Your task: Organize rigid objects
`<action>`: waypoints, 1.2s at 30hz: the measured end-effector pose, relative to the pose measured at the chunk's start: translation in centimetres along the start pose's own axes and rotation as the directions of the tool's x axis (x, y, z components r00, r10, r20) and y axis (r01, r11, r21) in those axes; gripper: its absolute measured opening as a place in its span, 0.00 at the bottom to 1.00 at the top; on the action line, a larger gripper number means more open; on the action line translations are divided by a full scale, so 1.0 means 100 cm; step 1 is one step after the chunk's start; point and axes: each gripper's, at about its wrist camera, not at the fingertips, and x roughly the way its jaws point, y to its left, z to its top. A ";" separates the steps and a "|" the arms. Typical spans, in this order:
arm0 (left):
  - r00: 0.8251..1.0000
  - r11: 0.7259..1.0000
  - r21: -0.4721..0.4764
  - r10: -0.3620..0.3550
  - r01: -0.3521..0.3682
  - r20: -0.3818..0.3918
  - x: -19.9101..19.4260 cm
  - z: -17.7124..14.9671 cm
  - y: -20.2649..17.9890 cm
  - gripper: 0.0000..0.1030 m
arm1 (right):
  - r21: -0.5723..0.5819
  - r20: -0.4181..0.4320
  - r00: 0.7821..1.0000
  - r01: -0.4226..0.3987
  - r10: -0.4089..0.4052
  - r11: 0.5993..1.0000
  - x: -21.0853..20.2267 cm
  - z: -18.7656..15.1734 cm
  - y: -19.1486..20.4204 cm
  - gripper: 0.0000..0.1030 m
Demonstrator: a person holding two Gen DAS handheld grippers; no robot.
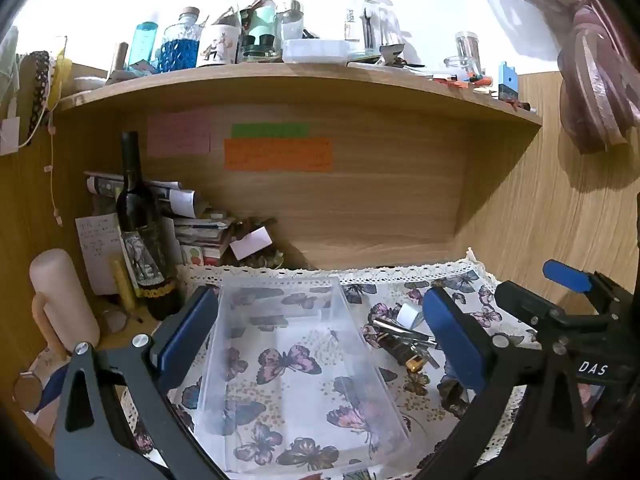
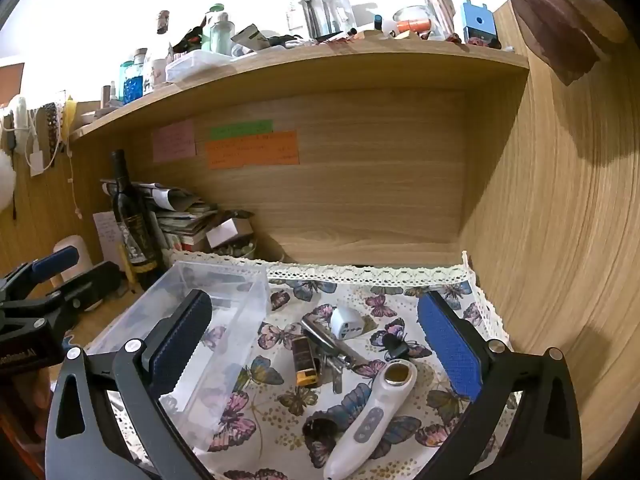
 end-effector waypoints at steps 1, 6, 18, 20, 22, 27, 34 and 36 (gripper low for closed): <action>1.000 1.000 0.002 0.001 -0.001 0.001 0.000 0.000 0.001 1.00 | -0.001 0.002 1.000 0.000 0.000 1.000 -0.001 0.000 0.000 1.00; 1.000 0.999 0.037 0.010 -0.011 0.028 -0.003 0.007 -0.001 1.00 | -0.005 0.011 1.000 0.005 -0.005 1.000 -0.002 -0.003 0.000 1.00; 0.999 0.998 0.050 0.023 -0.025 0.043 -0.007 0.007 -0.007 1.00 | -0.008 0.036 0.999 0.005 -0.005 1.000 -0.010 0.004 0.001 1.00; 0.999 0.998 0.052 0.025 -0.027 0.044 -0.007 0.007 -0.008 1.00 | -0.006 0.037 0.999 0.006 -0.006 1.000 -0.010 0.004 0.002 1.00; 0.999 0.998 0.055 0.024 -0.026 0.044 -0.007 0.007 -0.008 1.00 | -0.008 0.040 0.999 0.007 -0.007 1.000 -0.010 0.002 0.002 1.00; 0.999 0.998 0.061 0.021 -0.024 0.050 -0.007 0.007 -0.007 1.00 | -0.009 0.043 0.999 0.007 -0.006 1.000 -0.010 0.000 0.003 1.00; 0.998 0.997 0.067 0.021 -0.025 0.054 -0.006 0.005 -0.009 1.00 | -0.004 0.041 0.999 0.005 -0.005 1.000 -0.009 -0.002 0.001 1.00; 0.998 0.998 0.065 0.021 -0.024 0.055 -0.005 0.006 -0.009 1.00 | -0.003 0.042 0.999 0.006 -0.006 1.000 -0.009 -0.002 0.001 1.00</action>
